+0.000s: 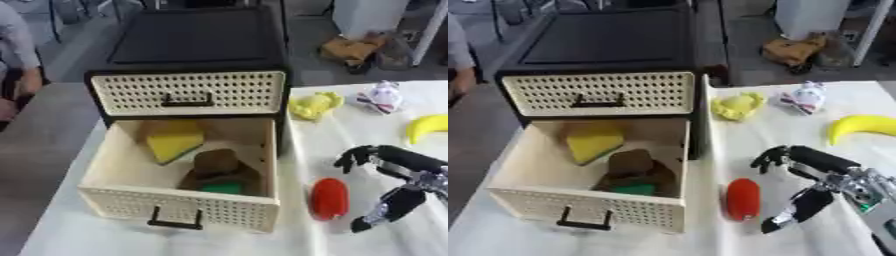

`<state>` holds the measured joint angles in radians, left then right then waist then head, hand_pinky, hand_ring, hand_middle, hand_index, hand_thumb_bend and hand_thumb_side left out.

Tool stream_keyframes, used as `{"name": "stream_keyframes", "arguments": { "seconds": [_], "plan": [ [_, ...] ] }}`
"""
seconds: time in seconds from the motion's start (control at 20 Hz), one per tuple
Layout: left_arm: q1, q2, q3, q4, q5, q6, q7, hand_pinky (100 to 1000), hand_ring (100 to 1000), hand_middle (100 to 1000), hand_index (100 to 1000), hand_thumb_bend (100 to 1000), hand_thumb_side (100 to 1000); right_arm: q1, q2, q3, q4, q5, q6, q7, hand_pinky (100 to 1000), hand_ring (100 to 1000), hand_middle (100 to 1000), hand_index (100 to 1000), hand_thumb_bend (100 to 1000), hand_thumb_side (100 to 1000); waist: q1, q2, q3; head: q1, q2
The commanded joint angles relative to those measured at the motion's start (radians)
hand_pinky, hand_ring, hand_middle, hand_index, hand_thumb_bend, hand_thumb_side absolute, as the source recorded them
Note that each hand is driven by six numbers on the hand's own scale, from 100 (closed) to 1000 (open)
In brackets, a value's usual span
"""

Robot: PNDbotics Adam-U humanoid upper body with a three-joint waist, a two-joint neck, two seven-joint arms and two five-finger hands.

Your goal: Pick up objects from table and place into drawer.

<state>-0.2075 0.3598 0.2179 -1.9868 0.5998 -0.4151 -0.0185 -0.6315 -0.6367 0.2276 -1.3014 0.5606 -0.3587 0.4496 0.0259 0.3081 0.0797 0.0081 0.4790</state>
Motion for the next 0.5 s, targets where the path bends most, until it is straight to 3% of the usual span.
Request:
{"name": "stream_keyframes", "arguments": {
  "seconds": [0.05,0.5],
  "plan": [
    [-0.010,0.010,0.001,-0.013,-0.003,0.003,-0.001,100,100,100,900,100,623,-0.023,-0.011,-0.015,0.026,0.020,-0.012,-0.002,774,913,619,819,944,502,0.001,-0.017,0.001,0.003,0.000],
    [-0.012,0.006,0.002,-0.013,-0.004,0.008,-0.001,100,100,100,898,100,623,-0.036,-0.008,-0.006,0.077,0.066,-0.045,-0.022,767,897,588,797,924,489,0.000,-0.015,0.006,0.000,-0.002]
  ]
}}
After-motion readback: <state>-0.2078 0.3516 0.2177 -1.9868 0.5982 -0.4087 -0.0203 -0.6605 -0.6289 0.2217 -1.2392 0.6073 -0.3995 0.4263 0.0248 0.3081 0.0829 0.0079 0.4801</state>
